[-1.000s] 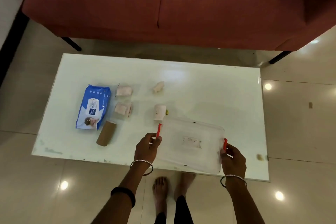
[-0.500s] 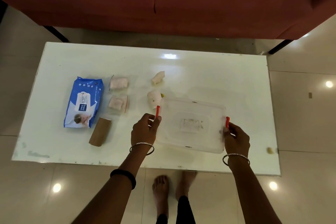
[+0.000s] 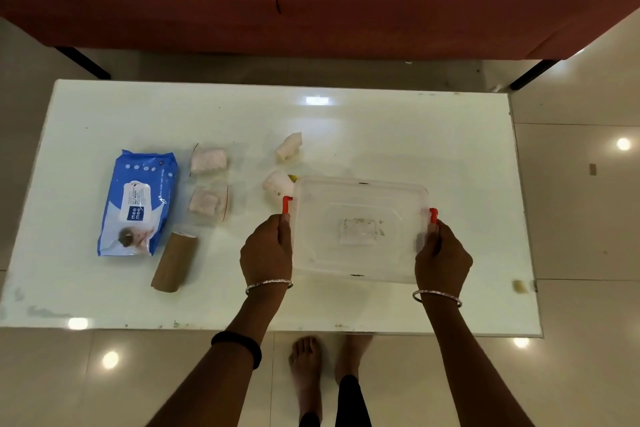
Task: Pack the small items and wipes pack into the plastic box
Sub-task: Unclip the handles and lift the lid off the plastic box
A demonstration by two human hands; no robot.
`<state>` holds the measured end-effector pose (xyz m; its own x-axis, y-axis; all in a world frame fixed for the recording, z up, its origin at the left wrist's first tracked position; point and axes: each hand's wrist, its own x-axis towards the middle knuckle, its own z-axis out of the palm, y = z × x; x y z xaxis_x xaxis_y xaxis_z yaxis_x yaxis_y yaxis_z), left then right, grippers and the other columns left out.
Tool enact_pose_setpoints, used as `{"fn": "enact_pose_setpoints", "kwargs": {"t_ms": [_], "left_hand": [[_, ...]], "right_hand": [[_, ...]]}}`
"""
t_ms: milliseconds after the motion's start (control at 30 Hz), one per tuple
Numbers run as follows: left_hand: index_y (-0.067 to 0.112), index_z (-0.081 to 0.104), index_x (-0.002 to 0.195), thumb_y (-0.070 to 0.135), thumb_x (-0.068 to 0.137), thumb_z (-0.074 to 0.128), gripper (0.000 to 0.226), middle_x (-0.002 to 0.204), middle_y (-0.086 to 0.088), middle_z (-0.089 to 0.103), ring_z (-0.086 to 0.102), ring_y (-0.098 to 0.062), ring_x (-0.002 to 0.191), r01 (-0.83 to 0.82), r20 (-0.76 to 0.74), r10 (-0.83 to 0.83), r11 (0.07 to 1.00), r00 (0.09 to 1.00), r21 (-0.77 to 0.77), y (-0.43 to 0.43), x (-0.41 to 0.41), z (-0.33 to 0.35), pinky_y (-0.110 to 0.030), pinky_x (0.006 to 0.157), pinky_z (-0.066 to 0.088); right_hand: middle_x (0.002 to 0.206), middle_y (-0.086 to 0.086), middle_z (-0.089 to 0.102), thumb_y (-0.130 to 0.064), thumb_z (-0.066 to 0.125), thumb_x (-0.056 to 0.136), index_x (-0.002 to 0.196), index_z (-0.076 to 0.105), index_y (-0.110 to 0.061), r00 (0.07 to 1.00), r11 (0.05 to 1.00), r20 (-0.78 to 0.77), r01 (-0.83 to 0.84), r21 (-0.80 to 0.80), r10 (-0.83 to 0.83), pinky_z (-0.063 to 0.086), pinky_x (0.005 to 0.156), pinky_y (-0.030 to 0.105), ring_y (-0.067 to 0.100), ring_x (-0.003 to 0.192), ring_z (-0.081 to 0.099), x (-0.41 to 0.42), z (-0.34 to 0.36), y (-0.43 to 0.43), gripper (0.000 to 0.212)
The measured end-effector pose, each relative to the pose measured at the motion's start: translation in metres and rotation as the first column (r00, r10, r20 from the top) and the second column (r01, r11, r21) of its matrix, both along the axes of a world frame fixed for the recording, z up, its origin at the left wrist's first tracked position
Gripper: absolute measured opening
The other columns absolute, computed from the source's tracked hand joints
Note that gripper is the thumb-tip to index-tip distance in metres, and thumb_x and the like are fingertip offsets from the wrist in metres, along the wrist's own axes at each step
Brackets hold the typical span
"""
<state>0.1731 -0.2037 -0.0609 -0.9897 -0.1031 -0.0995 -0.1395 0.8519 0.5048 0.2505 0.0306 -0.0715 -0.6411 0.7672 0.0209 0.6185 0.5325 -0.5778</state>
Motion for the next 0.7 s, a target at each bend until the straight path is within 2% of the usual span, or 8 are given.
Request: {"fn": "enact_pose_setpoints", "kwargs": {"t_ms": [100, 167, 233, 300, 400, 500, 600, 700], "left_hand": [[0.007, 0.061, 0.076, 0.023, 0.098, 0.045, 0.032, 0.060, -0.013, 0.063, 0.056, -0.033, 0.054, -0.099, 0.035, 0.098, 0.995, 0.995, 0.031, 0.003, 0.003, -0.007, -0.029, 0.050, 0.032], [0.006, 0.065, 0.082, 0.021, 0.098, 0.044, 0.030, 0.071, -0.017, 0.068, 0.062, -0.038, 0.067, -0.178, 0.078, 0.170, 0.979, 0.982, 0.102, 0.003, 0.002, -0.012, -0.030, 0.055, 0.034], [0.007, 0.068, 0.102, 0.019, 0.099, 0.041, 0.029, 0.096, -0.018, 0.071, 0.064, -0.039, 0.091, -0.265, 0.201, 0.233, 0.953, 0.951, 0.149, 0.003, -0.001, -0.017, -0.033, 0.068, 0.041], [0.012, 0.055, 0.130, 0.022, 0.100, 0.038, 0.036, 0.124, -0.018, 0.061, 0.056, -0.036, 0.115, -0.290, 0.250, 0.255, 0.950, 0.934, 0.113, 0.005, -0.001, -0.014, -0.039, 0.091, 0.044], [0.019, 0.028, 0.148, 0.042, 0.098, 0.033, 0.055, 0.152, -0.012, 0.037, 0.036, -0.030, 0.139, -0.054, 0.049, 0.049, 0.994, 0.998, 0.097, 0.020, 0.015, -0.001, -0.042, 0.108, 0.036], [0.029, 0.005, 0.152, 0.060, 0.093, 0.028, 0.071, 0.163, -0.003, 0.003, 0.008, -0.026, 0.149, 0.222, 0.087, -0.218, 0.974, 0.972, -0.036, 0.037, 0.032, 0.000, -0.046, 0.114, 0.026], [0.024, -0.001, 0.152, 0.066, 0.089, 0.028, 0.081, 0.162, -0.005, -0.010, 0.001, -0.030, 0.150, 0.256, 0.162, -0.230, 0.952, 0.960, -0.165, 0.039, 0.034, -0.006, -0.054, 0.115, 0.026], [0.024, -0.001, 0.152, 0.069, 0.087, 0.026, 0.084, 0.162, -0.005, -0.010, 0.002, -0.031, 0.149, 0.269, 0.159, -0.240, 0.944, 0.958, -0.192, 0.038, 0.033, -0.011, -0.056, 0.114, 0.028]], "right_hand": [[0.088, 0.019, 0.074, -0.002, 0.048, 0.096, 0.110, 0.069, 0.000, 0.998, 0.998, -0.026, 0.050, 0.032, -0.049, 0.043, 0.066, 0.029, 0.039, 0.077, 0.068, -0.005, -0.001, -0.007, 0.026], [0.093, 0.020, 0.073, 0.000, 0.048, 0.095, 0.111, 0.069, 0.001, 0.996, 0.996, -0.039, 0.083, 0.023, -0.082, 0.045, 0.069, 0.032, 0.039, 0.082, 0.068, -0.008, -0.003, -0.010, 0.026], [0.094, 0.020, 0.073, 0.000, 0.048, 0.094, 0.110, 0.068, 0.002, 0.995, 0.995, -0.039, 0.096, 0.019, -0.095, 0.044, 0.070, 0.031, 0.039, 0.084, 0.068, -0.010, -0.005, -0.011, 0.026], [0.094, 0.020, 0.073, 0.000, 0.048, 0.094, 0.110, 0.068, 0.002, 0.994, 0.995, -0.036, 0.100, 0.020, -0.099, 0.044, 0.070, 0.031, 0.040, 0.084, 0.067, -0.011, -0.006, -0.012, 0.026], [0.095, 0.019, 0.073, 0.001, 0.048, 0.092, 0.112, 0.068, -0.001, 0.995, 0.995, -0.028, 0.100, 0.021, -0.099, 0.047, 0.072, 0.035, 0.039, 0.084, 0.067, -0.012, -0.004, -0.013, 0.028], [0.087, 0.019, 0.073, 0.000, 0.049, 0.093, 0.106, 0.070, -0.001, 0.994, 0.994, -0.024, 0.108, 0.008, -0.108, 0.043, 0.065, 0.032, 0.039, 0.076, 0.067, -0.011, -0.005, -0.010, 0.025], [0.079, 0.019, 0.071, -0.005, 0.046, 0.094, 0.090, 0.069, 0.000, 0.980, 0.972, 0.000, 0.195, -0.131, -0.197, 0.032, 0.063, 0.027, 0.040, 0.073, 0.064, -0.007, -0.010, 0.003, 0.024], [0.067, 0.014, 0.061, -0.016, 0.045, 0.095, 0.072, 0.066, -0.010, 0.965, 0.872, 0.095, 0.261, -0.413, -0.243, 0.034, 0.067, 0.029, 0.032, 0.068, 0.052, -0.001, -0.022, 0.018, 0.031]]}}
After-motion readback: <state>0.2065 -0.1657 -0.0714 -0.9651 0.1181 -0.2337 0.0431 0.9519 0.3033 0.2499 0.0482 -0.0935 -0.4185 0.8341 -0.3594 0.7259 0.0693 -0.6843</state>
